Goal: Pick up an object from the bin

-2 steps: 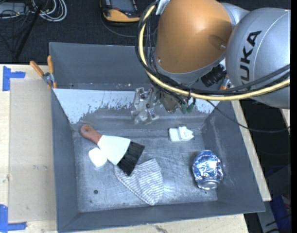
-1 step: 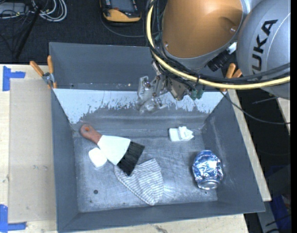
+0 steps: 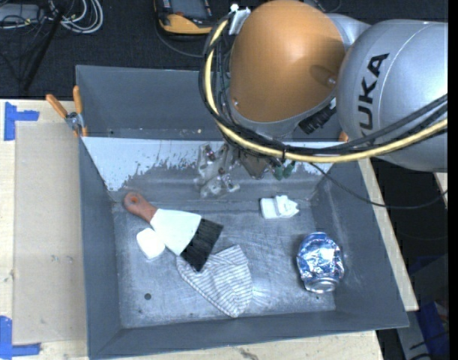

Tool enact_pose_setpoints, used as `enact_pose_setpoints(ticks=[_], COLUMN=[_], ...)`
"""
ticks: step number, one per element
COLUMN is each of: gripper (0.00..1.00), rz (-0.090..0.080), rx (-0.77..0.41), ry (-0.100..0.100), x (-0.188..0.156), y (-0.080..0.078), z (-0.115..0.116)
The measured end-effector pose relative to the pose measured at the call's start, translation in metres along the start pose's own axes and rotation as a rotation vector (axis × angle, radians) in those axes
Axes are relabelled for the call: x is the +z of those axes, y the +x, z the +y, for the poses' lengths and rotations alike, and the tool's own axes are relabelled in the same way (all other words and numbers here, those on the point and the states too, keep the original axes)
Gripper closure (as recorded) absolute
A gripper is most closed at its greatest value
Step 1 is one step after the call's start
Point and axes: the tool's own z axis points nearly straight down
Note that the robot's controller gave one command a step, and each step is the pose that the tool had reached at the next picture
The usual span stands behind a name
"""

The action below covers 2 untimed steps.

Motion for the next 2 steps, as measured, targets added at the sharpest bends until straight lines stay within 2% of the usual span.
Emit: enact_pose_setpoints(ticks=[1,2], gripper=[0.00,0.00], rz=[0.015,0.007], rx=[-0.321,-0.318], ry=[-0.007,-0.004], x=[0.1390,0.1341], y=[0.0061,0.0044], z=[0.0183,0.0173])
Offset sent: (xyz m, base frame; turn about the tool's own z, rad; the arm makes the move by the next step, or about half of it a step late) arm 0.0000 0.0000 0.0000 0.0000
